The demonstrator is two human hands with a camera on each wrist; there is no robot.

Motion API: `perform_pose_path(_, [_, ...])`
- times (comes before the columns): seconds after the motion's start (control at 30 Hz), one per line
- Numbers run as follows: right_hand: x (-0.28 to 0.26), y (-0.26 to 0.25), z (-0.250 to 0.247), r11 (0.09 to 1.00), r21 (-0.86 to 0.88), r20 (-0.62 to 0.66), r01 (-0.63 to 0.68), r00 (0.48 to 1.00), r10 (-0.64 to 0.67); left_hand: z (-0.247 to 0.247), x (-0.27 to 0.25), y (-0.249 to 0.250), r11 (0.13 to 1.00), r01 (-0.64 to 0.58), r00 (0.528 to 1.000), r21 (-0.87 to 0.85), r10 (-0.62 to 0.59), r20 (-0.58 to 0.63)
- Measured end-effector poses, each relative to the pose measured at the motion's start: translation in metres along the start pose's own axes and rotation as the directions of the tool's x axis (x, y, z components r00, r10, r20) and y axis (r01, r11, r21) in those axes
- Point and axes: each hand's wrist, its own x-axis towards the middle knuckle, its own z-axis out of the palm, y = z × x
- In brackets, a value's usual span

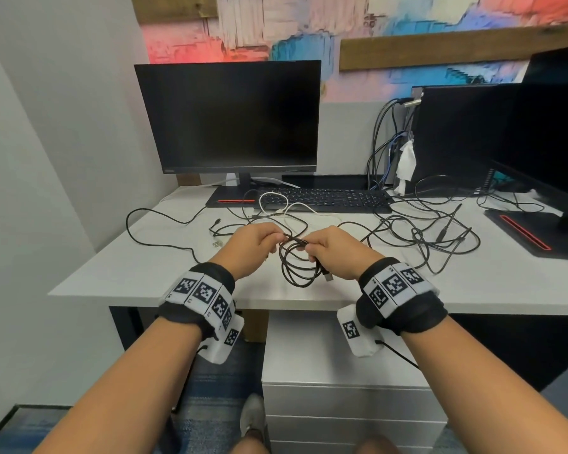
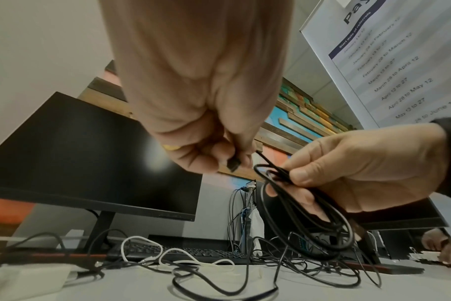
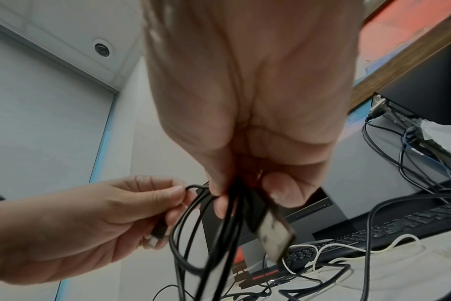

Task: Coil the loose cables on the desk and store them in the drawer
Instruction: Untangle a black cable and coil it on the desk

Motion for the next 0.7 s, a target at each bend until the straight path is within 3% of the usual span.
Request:
perform_pose_path(0.13, [0.0, 0.002, -0.002, 0.996, 0.086, 0.011, 0.01, 1.0, -0.011, -0.003, 0.0, -0.004, 0.999, -0.039, 0.99, 0.026, 0.042, -0.138])
perform_pose_path(0.23, [0.002, 0.002, 0.001, 0.959, 0.285, -0.008, -0.002, 1.0, 0.004, 0.0, -0.001, -0.003, 0.998, -0.054, 0.962, 0.02, 0.058, -0.268])
perform_pose_path(0.3, [0.002, 0.003, 0.002, 0.92, 0.393, -0.011, 0.002, 1.0, 0.003, 0.003, -0.001, -0.003, 0.999, -0.034, 0.956, -0.038, 0.022, -0.292])
perform_pose_path(0.57, [0.003, 0.004, 0.0, 0.854, 0.514, -0.12, 0.081, 0.993, -0.022, 0.012, -0.011, 0.003, 0.929, 0.027, 0.995, -0.368, -0.06, -0.078])
perform_pose_path(0.7, [0.004, 0.0, -0.002, 0.881, 0.463, -0.192, 0.1, 0.981, -0.01, 0.016, -0.01, 0.005, 0.841, 0.077, 0.994, -0.536, -0.107, -0.025])
